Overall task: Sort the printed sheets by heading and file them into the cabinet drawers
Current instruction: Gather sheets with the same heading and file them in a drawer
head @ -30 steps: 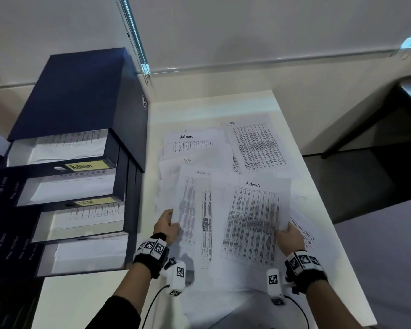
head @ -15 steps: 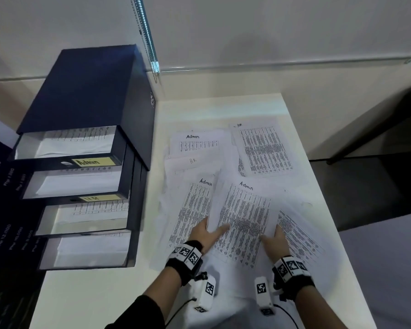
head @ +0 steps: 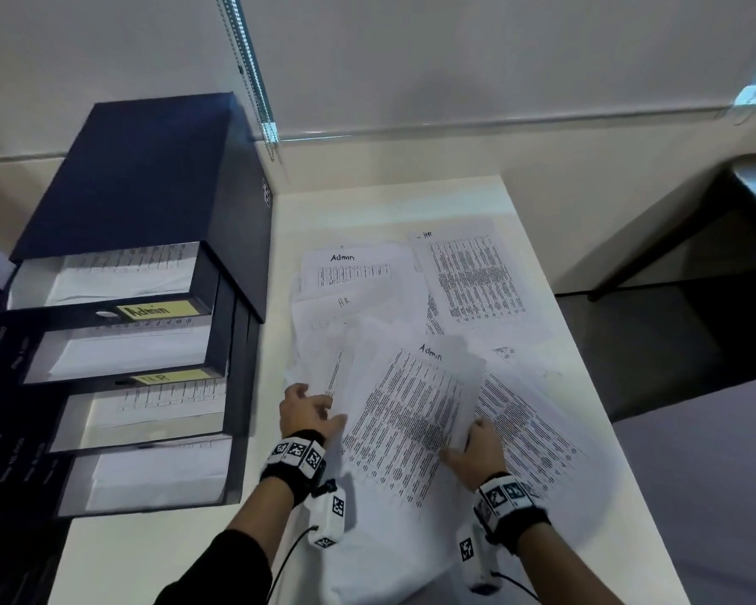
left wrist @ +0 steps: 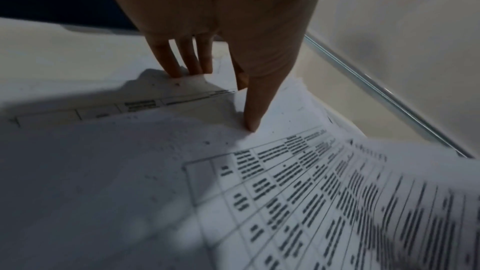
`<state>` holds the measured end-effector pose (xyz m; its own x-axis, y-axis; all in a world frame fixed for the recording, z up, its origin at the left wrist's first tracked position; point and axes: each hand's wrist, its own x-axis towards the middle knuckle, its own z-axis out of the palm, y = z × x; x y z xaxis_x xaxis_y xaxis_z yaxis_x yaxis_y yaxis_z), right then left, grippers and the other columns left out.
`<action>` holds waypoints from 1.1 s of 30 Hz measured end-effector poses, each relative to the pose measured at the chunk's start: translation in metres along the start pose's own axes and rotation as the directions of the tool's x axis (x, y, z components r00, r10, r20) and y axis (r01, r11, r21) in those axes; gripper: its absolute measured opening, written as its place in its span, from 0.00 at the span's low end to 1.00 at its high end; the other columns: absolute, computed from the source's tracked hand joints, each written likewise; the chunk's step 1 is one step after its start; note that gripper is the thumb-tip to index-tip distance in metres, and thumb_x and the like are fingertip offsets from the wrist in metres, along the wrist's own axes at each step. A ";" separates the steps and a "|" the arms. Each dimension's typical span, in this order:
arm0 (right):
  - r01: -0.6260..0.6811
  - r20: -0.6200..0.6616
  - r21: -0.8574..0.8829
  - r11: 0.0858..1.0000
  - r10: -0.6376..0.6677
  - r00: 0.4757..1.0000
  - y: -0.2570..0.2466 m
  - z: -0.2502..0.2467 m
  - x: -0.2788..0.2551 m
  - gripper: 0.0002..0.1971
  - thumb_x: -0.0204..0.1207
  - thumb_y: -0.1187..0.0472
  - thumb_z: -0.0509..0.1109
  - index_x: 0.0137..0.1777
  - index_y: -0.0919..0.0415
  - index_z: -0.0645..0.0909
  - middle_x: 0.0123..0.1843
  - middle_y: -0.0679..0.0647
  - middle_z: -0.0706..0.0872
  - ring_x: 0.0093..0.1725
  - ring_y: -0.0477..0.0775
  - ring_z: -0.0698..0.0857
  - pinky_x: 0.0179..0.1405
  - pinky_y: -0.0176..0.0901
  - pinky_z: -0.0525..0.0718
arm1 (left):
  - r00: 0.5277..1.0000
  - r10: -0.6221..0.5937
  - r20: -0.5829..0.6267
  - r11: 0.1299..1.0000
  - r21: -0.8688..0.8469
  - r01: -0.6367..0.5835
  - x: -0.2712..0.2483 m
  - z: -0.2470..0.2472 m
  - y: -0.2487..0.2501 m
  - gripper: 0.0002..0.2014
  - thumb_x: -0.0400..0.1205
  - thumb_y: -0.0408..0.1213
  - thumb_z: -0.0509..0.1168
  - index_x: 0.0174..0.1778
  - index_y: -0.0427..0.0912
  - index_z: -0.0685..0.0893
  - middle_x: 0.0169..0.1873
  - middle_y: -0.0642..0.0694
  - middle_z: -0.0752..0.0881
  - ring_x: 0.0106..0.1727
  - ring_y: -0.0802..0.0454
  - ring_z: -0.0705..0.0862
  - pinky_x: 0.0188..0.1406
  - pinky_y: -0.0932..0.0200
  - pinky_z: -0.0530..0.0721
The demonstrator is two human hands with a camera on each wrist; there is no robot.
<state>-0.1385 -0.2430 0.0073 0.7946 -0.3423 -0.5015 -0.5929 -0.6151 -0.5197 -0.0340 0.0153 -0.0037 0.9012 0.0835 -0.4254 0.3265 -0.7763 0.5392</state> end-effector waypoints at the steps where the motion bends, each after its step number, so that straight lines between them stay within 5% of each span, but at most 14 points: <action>1: -0.005 -0.001 0.003 1.000 0.005 1.000 0.003 0.006 0.001 0.15 0.70 0.57 0.78 0.53 0.63 0.82 0.53 0.52 0.71 0.48 0.51 0.74 0.31 0.25 0.67 | 1.000 0.014 -0.005 0.999 -0.039 -0.014 0.002 0.000 0.000 0.16 0.67 0.40 0.82 0.44 0.45 0.84 0.69 0.41 0.76 0.64 0.45 0.79 0.66 0.57 0.79; 6: 0.017 -0.002 0.014 1.000 -0.017 1.000 0.008 0.007 0.003 0.18 0.69 0.57 0.80 0.55 0.64 0.83 0.55 0.53 0.71 0.51 0.51 0.72 0.47 0.36 0.74 | 0.995 0.097 0.013 0.995 -0.020 -0.096 -0.002 -0.003 0.004 0.16 0.67 0.38 0.82 0.48 0.39 0.89 0.58 0.44 0.77 0.45 0.53 0.79 0.50 0.68 0.75; 9: 0.032 -0.021 0.043 0.999 -0.032 0.999 0.009 0.006 0.002 0.15 0.67 0.59 0.80 0.51 0.62 0.83 0.53 0.53 0.72 0.50 0.53 0.73 0.46 0.36 0.75 | 0.932 0.361 0.008 0.932 -0.034 -0.361 -0.023 -0.002 0.019 0.12 0.69 0.37 0.81 0.47 0.41 0.90 0.48 0.52 0.78 0.42 0.53 0.81 0.49 0.61 0.86; 11: 0.082 -0.070 0.060 0.995 -0.077 0.995 0.012 0.006 -0.001 0.12 0.65 0.60 0.81 0.40 0.60 0.79 0.45 0.51 0.72 0.44 0.55 0.74 0.36 0.32 0.70 | 0.795 0.604 0.056 0.797 -0.014 -0.604 -0.045 -0.002 0.038 0.07 0.73 0.37 0.78 0.47 0.44 0.91 0.43 0.58 0.78 0.42 0.57 0.81 0.44 0.58 0.89; 14: 0.087 -0.158 0.216 0.973 -0.053 0.986 0.022 0.010 0.002 0.15 0.64 0.62 0.81 0.28 0.56 0.74 0.32 0.50 0.76 0.34 0.55 0.76 0.29 0.35 0.69 | 0.505 0.862 0.053 0.508 -0.091 -0.857 -0.078 -0.003 0.070 0.05 0.76 0.35 0.74 0.46 0.47 0.88 0.41 0.51 0.84 0.38 0.53 0.84 0.36 0.61 0.84; 17: -0.016 -0.110 0.434 0.901 0.070 0.991 0.029 0.006 0.009 0.12 0.63 0.54 0.80 0.28 0.56 0.80 0.32 0.57 0.86 0.37 0.59 0.84 0.37 0.56 0.85 | 0.414 0.908 -0.065 0.386 -0.257 -0.886 -0.095 -0.011 0.101 0.07 0.74 0.31 0.76 0.46 0.46 0.89 0.45 0.47 0.88 0.43 0.50 0.88 0.39 0.59 0.85; 18: -0.059 -0.067 0.493 0.868 0.105 0.992 0.026 0.001 0.010 0.09 0.66 0.59 0.80 0.31 0.56 0.82 0.37 0.60 0.87 0.41 0.61 0.86 0.43 0.62 0.87 | 0.427 0.897 -0.111 0.386 -0.274 -0.881 -0.098 -0.017 0.109 0.07 0.75 0.34 0.76 0.47 0.46 0.90 0.46 0.47 0.89 0.45 0.52 0.88 0.41 0.58 0.86; 19: -0.097 -0.027 0.576 0.811 0.138 0.990 0.023 -0.004 0.011 0.06 0.67 0.64 0.80 0.35 0.59 0.84 0.40 0.64 0.87 0.43 0.63 0.86 0.46 0.62 0.88 | 0.490 0.858 -0.153 0.434 -0.291 -0.852 -0.098 -0.024 0.116 0.10 0.76 0.38 0.75 0.52 0.49 0.90 0.48 0.48 0.90 0.47 0.55 0.89 0.45 0.58 0.87; 22: -0.122 -0.016 0.688 0.715 0.184 0.983 0.016 -0.015 0.020 0.22 0.56 0.63 0.84 0.42 0.79 0.82 0.39 0.78 0.85 0.40 0.68 0.87 0.38 0.59 0.87 | 0.851 0.522 -0.058 0.758 -0.426 -0.494 -0.083 -0.036 0.117 0.36 0.76 0.39 0.75 0.78 0.61 0.68 0.63 0.53 0.83 0.61 0.64 0.82 0.64 0.57 0.83; 24: -0.113 0.016 0.646 0.755 0.135 0.991 0.011 -0.018 0.025 0.21 0.58 0.62 0.85 0.45 0.74 0.82 0.39 0.75 0.86 0.41 0.68 0.88 0.42 0.64 0.87 | 0.970 0.240 0.039 0.857 -0.478 -0.192 -0.057 -0.036 0.099 0.48 0.75 0.36 0.77 0.85 0.53 0.54 0.75 0.48 0.73 0.74 0.53 0.74 0.72 0.53 0.74; 28: -0.167 0.175 0.555 0.815 0.082 0.981 -0.005 -0.015 0.033 0.24 0.67 0.68 0.81 0.61 0.59 0.78 0.51 0.61 0.90 0.49 0.64 0.89 0.51 0.60 0.89 | 0.988 -0.126 0.095 0.986 -0.102 0.135 -0.006 -0.019 0.040 0.37 0.75 0.46 0.76 0.76 0.32 0.72 0.75 0.34 0.72 0.74 0.38 0.74 0.73 0.51 0.75; 33: -0.102 0.141 0.275 0.956 0.065 0.988 -0.024 -0.005 0.036 0.10 0.70 0.56 0.80 0.41 0.56 0.80 0.37 0.49 0.86 0.34 0.46 0.85 0.26 0.34 0.79 | 0.985 -0.150 -0.088 0.988 0.019 0.152 0.005 -0.008 0.018 0.29 0.68 0.44 0.79 0.62 0.33 0.84 0.69 0.39 0.68 0.70 0.39 0.68 0.61 0.51 0.78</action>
<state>-0.0953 -0.2441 0.0053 0.7282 -0.2782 -0.6264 -0.6838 -0.3578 -0.6360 -0.0210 0.0064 0.0096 0.8633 0.2537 -0.4362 0.4547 -0.7661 0.4543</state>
